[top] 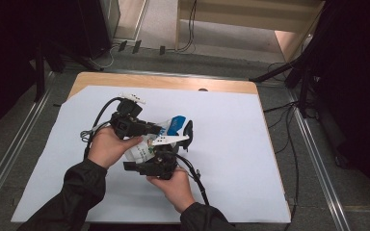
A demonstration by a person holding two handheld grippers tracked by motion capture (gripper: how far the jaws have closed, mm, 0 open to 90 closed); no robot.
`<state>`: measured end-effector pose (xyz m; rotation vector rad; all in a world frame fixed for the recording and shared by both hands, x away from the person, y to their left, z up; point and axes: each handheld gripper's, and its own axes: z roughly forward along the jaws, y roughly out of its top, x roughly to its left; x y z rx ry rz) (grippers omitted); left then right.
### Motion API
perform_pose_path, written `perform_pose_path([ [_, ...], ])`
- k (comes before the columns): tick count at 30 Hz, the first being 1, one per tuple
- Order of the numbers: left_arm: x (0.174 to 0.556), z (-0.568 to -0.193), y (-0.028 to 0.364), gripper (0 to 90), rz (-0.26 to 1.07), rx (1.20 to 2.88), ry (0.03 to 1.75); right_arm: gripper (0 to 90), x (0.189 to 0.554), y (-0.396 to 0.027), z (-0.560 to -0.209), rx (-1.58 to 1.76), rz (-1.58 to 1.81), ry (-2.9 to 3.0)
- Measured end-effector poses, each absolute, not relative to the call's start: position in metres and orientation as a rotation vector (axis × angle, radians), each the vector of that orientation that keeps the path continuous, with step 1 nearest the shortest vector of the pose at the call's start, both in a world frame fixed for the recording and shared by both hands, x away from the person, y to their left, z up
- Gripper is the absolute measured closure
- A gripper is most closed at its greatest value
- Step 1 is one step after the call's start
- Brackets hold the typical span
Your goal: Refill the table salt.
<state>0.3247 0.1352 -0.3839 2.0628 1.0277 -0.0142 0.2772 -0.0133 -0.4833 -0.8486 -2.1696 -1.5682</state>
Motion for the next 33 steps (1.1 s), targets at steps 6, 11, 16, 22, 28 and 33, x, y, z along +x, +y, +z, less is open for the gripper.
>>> perform_pose_path([
  [6,0.3233,-0.3824,0.1350,83.3,-0.009,2.058,1.031,65.2,0.2768,-0.0136,-0.4828,-0.849,-1.573,-2.171],
  [11,0.3214,-0.3791,0.1370,83.3,0.001,2.051,1.031,63.9,0.2757,-0.0121,-0.4799,-0.837,-1.582,-2.172],
  [16,0.3194,-0.3778,0.1355,83.3,0.006,2.057,1.030,64.1,0.2751,-0.0107,-0.4796,-0.828,-1.578,-2.171],
  [22,0.3194,-0.3776,0.1377,83.2,0.005,2.049,1.033,64.2,0.2749,-0.0100,-0.4792,-0.826,-1.581,-2.164],
  [28,0.3189,-0.3777,0.1393,83.2,0.000,2.040,1.039,64.2,0.2750,-0.0083,-0.4790,-0.819,-1.580,-2.167],
  [33,0.3176,-0.3775,0.1398,83.0,0.002,2.030,1.039,64.1,0.2751,-0.0077,-0.4789,-0.813,-1.584,-2.168],
])
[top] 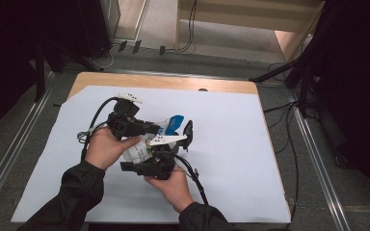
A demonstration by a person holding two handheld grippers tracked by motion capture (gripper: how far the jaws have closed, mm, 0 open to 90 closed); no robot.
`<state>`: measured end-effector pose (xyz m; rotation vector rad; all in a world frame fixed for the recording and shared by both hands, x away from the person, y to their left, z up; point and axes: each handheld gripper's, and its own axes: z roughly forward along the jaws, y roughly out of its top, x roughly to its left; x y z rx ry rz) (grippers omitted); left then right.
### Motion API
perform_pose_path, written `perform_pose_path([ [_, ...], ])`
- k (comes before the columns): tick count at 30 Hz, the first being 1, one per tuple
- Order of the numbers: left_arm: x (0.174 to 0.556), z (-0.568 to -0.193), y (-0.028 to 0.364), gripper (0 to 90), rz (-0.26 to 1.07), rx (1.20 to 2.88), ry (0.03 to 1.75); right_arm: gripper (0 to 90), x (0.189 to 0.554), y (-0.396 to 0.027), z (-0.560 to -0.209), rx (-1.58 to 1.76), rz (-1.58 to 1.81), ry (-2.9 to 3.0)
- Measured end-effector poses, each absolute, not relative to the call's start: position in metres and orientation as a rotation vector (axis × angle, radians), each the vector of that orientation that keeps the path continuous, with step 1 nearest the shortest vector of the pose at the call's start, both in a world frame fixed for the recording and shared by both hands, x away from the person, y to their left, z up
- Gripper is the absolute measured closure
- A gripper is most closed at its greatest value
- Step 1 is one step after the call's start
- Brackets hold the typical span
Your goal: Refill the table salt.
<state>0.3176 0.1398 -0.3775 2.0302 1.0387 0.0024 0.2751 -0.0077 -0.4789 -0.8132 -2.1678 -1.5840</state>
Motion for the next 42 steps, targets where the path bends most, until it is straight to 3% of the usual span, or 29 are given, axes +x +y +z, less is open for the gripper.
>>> perform_pose_path([
  [15,0.3196,-0.3787,0.1432,82.9,-0.009,2.025,1.057,63.2,0.2745,-0.0071,-0.4779,-0.802,-1.582,-2.181],
  [22,0.3196,-0.3789,0.1440,82.9,-0.002,2.012,1.075,56.8,0.2751,-0.0068,-0.4780,-0.822,-1.600,-2.179],
  [42,0.3236,-0.3787,0.1417,83.1,-0.017,2.031,1.078,59.9,0.2759,-0.0059,-0.4781,-0.821,-1.596,-2.180],
])
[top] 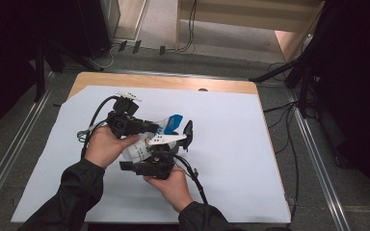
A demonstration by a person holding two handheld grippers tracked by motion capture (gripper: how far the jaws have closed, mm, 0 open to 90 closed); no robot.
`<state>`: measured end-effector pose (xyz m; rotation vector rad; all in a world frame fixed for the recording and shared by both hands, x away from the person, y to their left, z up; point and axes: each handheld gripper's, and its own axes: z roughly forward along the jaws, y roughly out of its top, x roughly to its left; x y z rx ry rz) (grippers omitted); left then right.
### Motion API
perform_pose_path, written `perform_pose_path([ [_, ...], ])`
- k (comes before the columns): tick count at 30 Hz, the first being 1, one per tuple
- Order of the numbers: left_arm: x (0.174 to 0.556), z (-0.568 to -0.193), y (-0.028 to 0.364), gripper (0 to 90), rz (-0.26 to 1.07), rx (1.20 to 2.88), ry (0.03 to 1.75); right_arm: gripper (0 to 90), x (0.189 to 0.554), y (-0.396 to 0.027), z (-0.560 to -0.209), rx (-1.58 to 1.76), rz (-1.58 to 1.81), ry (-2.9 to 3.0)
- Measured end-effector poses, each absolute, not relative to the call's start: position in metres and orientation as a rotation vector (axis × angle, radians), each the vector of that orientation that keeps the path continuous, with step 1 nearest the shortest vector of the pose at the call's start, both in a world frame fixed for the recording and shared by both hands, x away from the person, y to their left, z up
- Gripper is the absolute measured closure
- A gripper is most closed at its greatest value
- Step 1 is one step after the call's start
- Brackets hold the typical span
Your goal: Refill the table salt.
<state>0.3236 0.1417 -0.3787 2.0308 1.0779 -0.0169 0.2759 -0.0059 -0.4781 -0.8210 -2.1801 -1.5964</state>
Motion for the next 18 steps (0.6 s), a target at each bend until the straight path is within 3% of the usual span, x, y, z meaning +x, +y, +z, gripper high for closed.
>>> perform_pose_path([
  [18,0.3215,-0.3738,0.1381,82.7,-0.013,2.029,1.055,60.4,0.2752,-0.0065,-0.4769,-0.815,-1.603,-2.174],
])
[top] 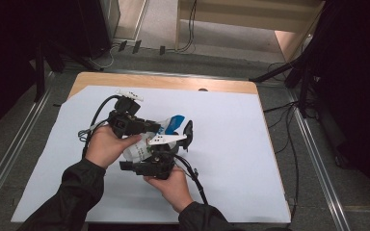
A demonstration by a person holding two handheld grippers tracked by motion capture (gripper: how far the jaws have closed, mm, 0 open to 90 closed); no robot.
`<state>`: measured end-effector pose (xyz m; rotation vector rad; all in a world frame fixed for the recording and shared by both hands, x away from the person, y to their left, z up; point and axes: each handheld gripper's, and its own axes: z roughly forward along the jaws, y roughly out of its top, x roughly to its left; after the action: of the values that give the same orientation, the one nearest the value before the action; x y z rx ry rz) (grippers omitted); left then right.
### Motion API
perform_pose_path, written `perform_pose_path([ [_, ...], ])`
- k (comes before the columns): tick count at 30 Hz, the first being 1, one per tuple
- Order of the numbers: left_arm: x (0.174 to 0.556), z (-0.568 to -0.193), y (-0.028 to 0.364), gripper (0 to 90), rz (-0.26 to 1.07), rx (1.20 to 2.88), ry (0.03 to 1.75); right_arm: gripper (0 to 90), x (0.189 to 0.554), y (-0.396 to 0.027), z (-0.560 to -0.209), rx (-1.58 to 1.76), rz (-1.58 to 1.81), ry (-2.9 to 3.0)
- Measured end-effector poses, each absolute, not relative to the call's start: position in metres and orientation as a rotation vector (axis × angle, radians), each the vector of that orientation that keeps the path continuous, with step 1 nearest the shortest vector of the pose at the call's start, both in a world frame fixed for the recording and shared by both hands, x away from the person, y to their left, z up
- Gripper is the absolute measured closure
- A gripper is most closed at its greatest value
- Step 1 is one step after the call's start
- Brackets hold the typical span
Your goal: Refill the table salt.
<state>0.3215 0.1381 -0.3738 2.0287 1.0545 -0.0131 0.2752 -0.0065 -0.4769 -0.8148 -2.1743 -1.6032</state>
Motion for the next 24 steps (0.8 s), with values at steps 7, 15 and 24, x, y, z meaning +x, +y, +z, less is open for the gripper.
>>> perform_pose_path([
  [7,0.3197,-0.3719,0.1373,82.4,-0.001,2.024,1.045,60.4,0.2748,-0.0072,-0.4759,-0.812,-1.614,-2.174],
  [15,0.3207,-0.3723,0.1374,82.1,-0.002,2.028,1.040,60.4,0.2753,-0.0071,-0.4761,-0.815,-1.614,-2.172],
  [24,0.3208,-0.3752,0.1395,81.2,-0.005,2.032,1.047,61.2,0.2748,-0.0058,-0.4782,-0.812,-1.608,-2.184],
])
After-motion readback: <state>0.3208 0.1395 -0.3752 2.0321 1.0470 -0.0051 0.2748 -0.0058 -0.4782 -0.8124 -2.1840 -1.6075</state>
